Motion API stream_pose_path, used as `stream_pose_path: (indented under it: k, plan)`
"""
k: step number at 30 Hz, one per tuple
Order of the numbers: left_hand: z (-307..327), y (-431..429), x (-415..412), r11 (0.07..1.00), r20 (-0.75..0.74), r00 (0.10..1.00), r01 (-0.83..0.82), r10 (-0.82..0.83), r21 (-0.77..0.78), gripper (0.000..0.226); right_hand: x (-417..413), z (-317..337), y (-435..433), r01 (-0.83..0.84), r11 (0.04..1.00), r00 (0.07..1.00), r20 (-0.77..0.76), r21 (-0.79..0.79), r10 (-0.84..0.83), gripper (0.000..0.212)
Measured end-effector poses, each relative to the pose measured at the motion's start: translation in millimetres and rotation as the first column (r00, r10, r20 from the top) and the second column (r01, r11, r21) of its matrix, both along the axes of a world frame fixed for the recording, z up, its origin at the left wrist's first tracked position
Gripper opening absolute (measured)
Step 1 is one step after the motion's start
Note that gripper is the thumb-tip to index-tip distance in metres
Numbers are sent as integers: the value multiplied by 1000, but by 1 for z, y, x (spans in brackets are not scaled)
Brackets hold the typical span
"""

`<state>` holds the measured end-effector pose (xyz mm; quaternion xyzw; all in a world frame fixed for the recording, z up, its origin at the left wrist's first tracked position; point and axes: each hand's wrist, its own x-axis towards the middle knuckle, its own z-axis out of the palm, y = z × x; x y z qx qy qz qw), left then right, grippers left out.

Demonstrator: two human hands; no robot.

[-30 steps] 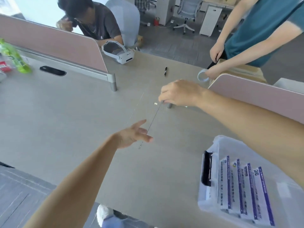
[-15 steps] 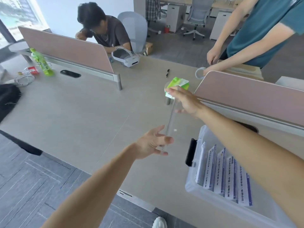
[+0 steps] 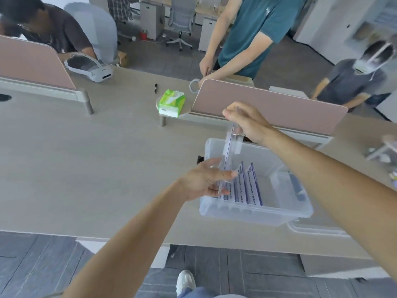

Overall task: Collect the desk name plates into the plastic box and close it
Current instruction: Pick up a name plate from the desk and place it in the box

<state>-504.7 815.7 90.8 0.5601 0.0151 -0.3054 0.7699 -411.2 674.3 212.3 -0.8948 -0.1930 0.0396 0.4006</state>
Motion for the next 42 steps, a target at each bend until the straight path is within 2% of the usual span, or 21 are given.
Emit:
stream_pose_path:
  k: [3,7,11,14,16,19,21,23,26,28,31,33,37,42]
  plan:
    - [5,-34,4,996,33,996,84,-85,11,93,-2,5,-45,83,996,997,2,-28,-83,39]
    - [8,-84,12,979,49,983,169,-176,114,87,4,-3,-102,188,982,976,-122,31,-183,51]
    - [2,-136,31,956,42,979,185,-199,227,80,29,-32,-156,263,961,947,-210,82,-241,33]
    - [-7,-173,47,923,43,982,160,-186,350,64,60,-61,-191,314,939,903,-350,139,-250,30]
    - [-15,-200,60,861,44,982,137,-181,489,56,82,-86,-210,325,931,878,-421,169,-230,30]
    - [-24,-243,79,708,8,982,130,-189,694,40,115,-127,-232,291,948,841,-506,127,-191,36]
    - [-31,-267,85,608,-23,981,140,-195,781,20,130,-154,-239,249,965,810,-565,89,-157,38]
    - [-43,-288,92,524,-51,982,141,-183,840,11,143,-176,-242,202,978,772,-624,54,-125,39]
    - [-61,-311,101,472,-111,987,154,-118,868,15,156,-210,-244,158,987,715,-689,-10,-121,38]
    - [-73,-322,105,451,-153,985,174,-83,875,21,161,-232,-245,188,981,675,-719,-51,-167,43]
    - [-93,-327,112,439,-215,974,222,-67,870,22,161,-253,-238,234,969,623,-752,-84,-216,35]
    - [-104,-324,115,412,-240,969,244,-61,878,28,164,-267,-232,261,962,612,-756,-84,-232,24]
    - [-119,-318,115,340,-249,966,258,-72,904,32,167,-290,-228,264,947,586,-749,-183,-308,40]
    - [-128,-317,112,298,-286,955,295,-72,908,37,160,-296,-220,266,941,573,-752,-207,-327,39]
